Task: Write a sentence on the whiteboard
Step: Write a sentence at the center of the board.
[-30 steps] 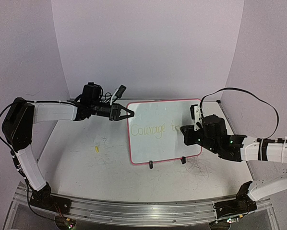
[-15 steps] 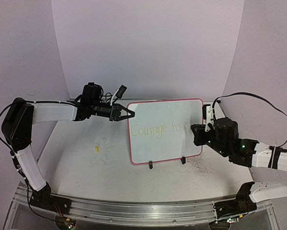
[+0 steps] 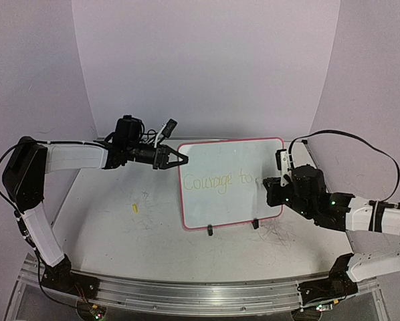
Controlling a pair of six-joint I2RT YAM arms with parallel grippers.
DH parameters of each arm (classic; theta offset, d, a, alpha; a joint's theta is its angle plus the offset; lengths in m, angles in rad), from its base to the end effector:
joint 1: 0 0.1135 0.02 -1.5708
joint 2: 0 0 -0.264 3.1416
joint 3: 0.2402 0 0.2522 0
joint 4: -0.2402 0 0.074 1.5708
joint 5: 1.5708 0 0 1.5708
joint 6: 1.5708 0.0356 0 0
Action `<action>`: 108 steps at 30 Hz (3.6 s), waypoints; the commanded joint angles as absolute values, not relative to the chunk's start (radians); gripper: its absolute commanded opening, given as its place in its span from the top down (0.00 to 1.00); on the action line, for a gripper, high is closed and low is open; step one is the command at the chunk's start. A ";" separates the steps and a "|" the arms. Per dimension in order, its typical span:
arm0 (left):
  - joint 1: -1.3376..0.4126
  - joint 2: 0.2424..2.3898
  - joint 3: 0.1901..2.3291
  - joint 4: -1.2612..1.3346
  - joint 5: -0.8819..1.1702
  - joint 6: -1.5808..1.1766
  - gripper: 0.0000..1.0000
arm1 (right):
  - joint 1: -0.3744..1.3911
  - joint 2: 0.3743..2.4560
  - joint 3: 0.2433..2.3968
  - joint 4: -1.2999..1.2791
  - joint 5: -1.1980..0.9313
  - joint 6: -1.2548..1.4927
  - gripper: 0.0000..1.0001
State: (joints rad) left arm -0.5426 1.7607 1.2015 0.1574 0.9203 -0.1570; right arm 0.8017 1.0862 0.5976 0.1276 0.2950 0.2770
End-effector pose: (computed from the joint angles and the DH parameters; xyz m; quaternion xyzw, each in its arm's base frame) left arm 0.3256 -0.2294 0.2563 0.3837 0.6864 -0.5174 0.3375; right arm 0.1761 0.1671 0.2469 -0.1303 0.8075 0.1852 0.5447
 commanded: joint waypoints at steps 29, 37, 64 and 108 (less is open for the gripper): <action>-0.543 1.749 1.196 0.140 0.801 -0.077 1.00 | 0.752 1.122 0.694 0.218 0.325 0.214 1.00; -0.543 1.748 1.195 0.140 0.802 -0.077 1.00 | 0.752 1.161 0.719 0.223 0.350 0.210 1.00; -0.545 1.748 1.196 0.140 0.807 -0.078 1.00 | 0.752 1.124 0.586 0.145 0.277 0.317 1.00; -0.548 1.741 1.192 0.140 0.806 -0.074 1.00 | 0.752 1.082 0.619 0.140 0.428 0.308 1.00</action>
State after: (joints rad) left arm -0.5491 1.7607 1.2015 0.1567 0.9127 -0.1574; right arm 0.7570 1.1013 0.5964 0.1268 0.3614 0.2918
